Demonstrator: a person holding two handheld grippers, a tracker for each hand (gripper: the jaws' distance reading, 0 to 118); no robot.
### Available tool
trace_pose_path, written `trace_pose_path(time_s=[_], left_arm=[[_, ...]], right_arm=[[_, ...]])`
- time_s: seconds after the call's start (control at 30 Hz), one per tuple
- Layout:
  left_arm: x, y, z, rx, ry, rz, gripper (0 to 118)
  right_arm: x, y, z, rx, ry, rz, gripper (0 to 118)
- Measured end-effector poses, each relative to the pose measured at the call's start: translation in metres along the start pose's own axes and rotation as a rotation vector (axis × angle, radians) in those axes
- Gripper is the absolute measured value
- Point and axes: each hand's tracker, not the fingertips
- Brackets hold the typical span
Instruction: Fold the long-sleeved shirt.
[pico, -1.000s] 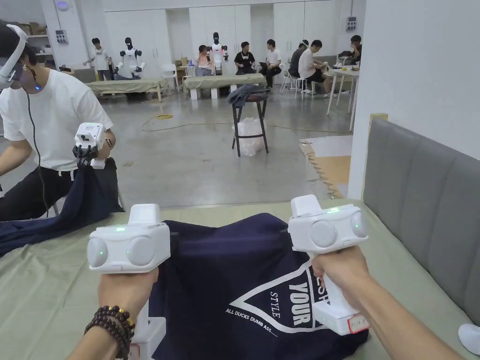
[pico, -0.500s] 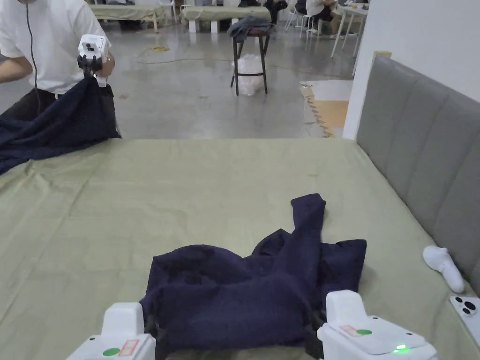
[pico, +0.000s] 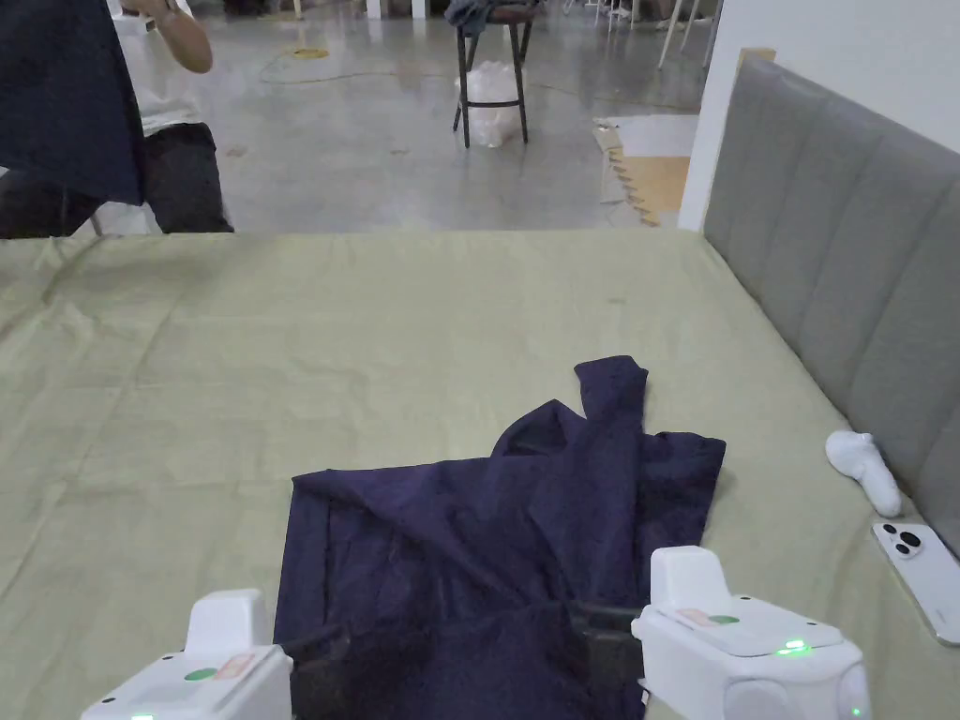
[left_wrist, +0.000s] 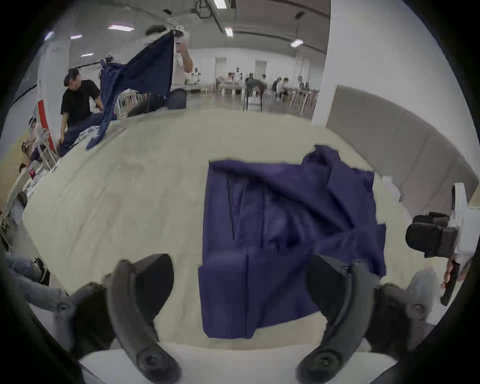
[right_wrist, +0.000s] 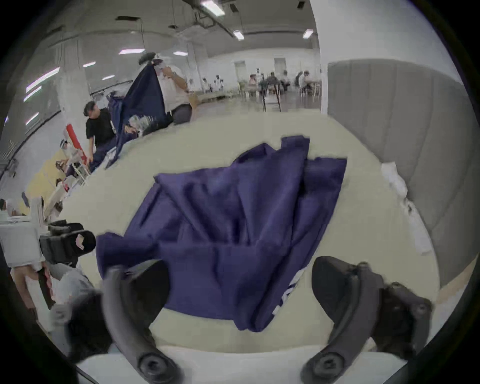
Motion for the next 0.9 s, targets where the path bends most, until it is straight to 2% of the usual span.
trace_pose_path(time_s=[0.03, 0.07, 0.13, 0.2, 0.23, 0.27, 0.33, 0.37, 0.43, 0.57, 0.6, 0.63, 0.7, 0.73, 0.83, 0.9], left_arm=[[-0.001, 0.006, 0.005, 0.033, -0.003, 0.011, 21], [-0.005, 0.012, 0.007, 0.060, -0.004, 0.009, 7], [-0.003, 0.019, 0.010, 0.071, 0.021, -0.010, 5], [-0.008, 0.021, 0.006, 0.064, 0.025, -0.021, 7], [-0.009, 0.021, 0.004, 0.060, 0.033, -0.013, 9], [-0.012, 0.020, 0.000, 0.057, 0.027, 0.000, 31], [-0.015, 0.014, -0.015, -0.036, 0.025, -0.007, 106], [-0.012, 0.011, -0.009, 0.000, 0.017, -0.012, 107], [-0.010, 0.004, -0.019, -0.046, 0.007, -0.025, 106], [-0.012, -0.012, -0.075, -0.149, 0.016, -0.076, 105], [-0.004, -0.011, -0.075, -0.166, 0.007, -0.076, 101], [-0.002, -0.012, -0.077, -0.169, 0.004, -0.066, 90], [0.000, -0.016, -0.081, -0.193, -0.031, -0.037, 20], [-0.004, -0.019, -0.087, -0.220, -0.068, -0.009, 13], [-0.008, -0.020, -0.077, -0.221, -0.093, 0.021, 13], [-0.014, -0.023, -0.070, -0.203, -0.085, 0.038, 13]], right_arm=[[0.002, 0.005, 0.006, 0.026, -0.001, -0.007, 18], [0.002, 0.008, 0.009, 0.041, -0.008, -0.014, 1], [0.006, 0.014, 0.012, 0.048, -0.031, -0.025, 1], [0.014, 0.016, 0.014, 0.049, 0.012, -0.030, 1], [0.017, 0.016, 0.015, 0.048, 0.015, -0.047, 1], [0.015, 0.014, 0.019, 0.055, 0.013, -0.062, 1], [0.020, 0.011, 0.020, 0.048, 0.005, -0.076, 1], [0.023, 0.009, 0.020, 0.041, -0.003, -0.078, 1], [0.027, 0.006, 0.019, 0.028, -0.019, -0.082, 1], [0.040, 0.001, 0.018, 0.005, -0.050, -0.108, 1], [0.044, 0.001, 0.017, 0.001, -0.062, -0.113, 1], [0.048, 0.001, 0.017, -0.003, -0.072, -0.117, 1], [0.059, 0.004, 0.012, -0.018, -0.095, -0.124, 1], [0.064, 0.008, 0.009, -0.022, -0.103, -0.122, 1], [0.082, 0.033, -0.001, -0.019, -0.128, -0.102, 1], [0.095, 0.060, -0.018, -0.014, -0.150, -0.052, 2]])
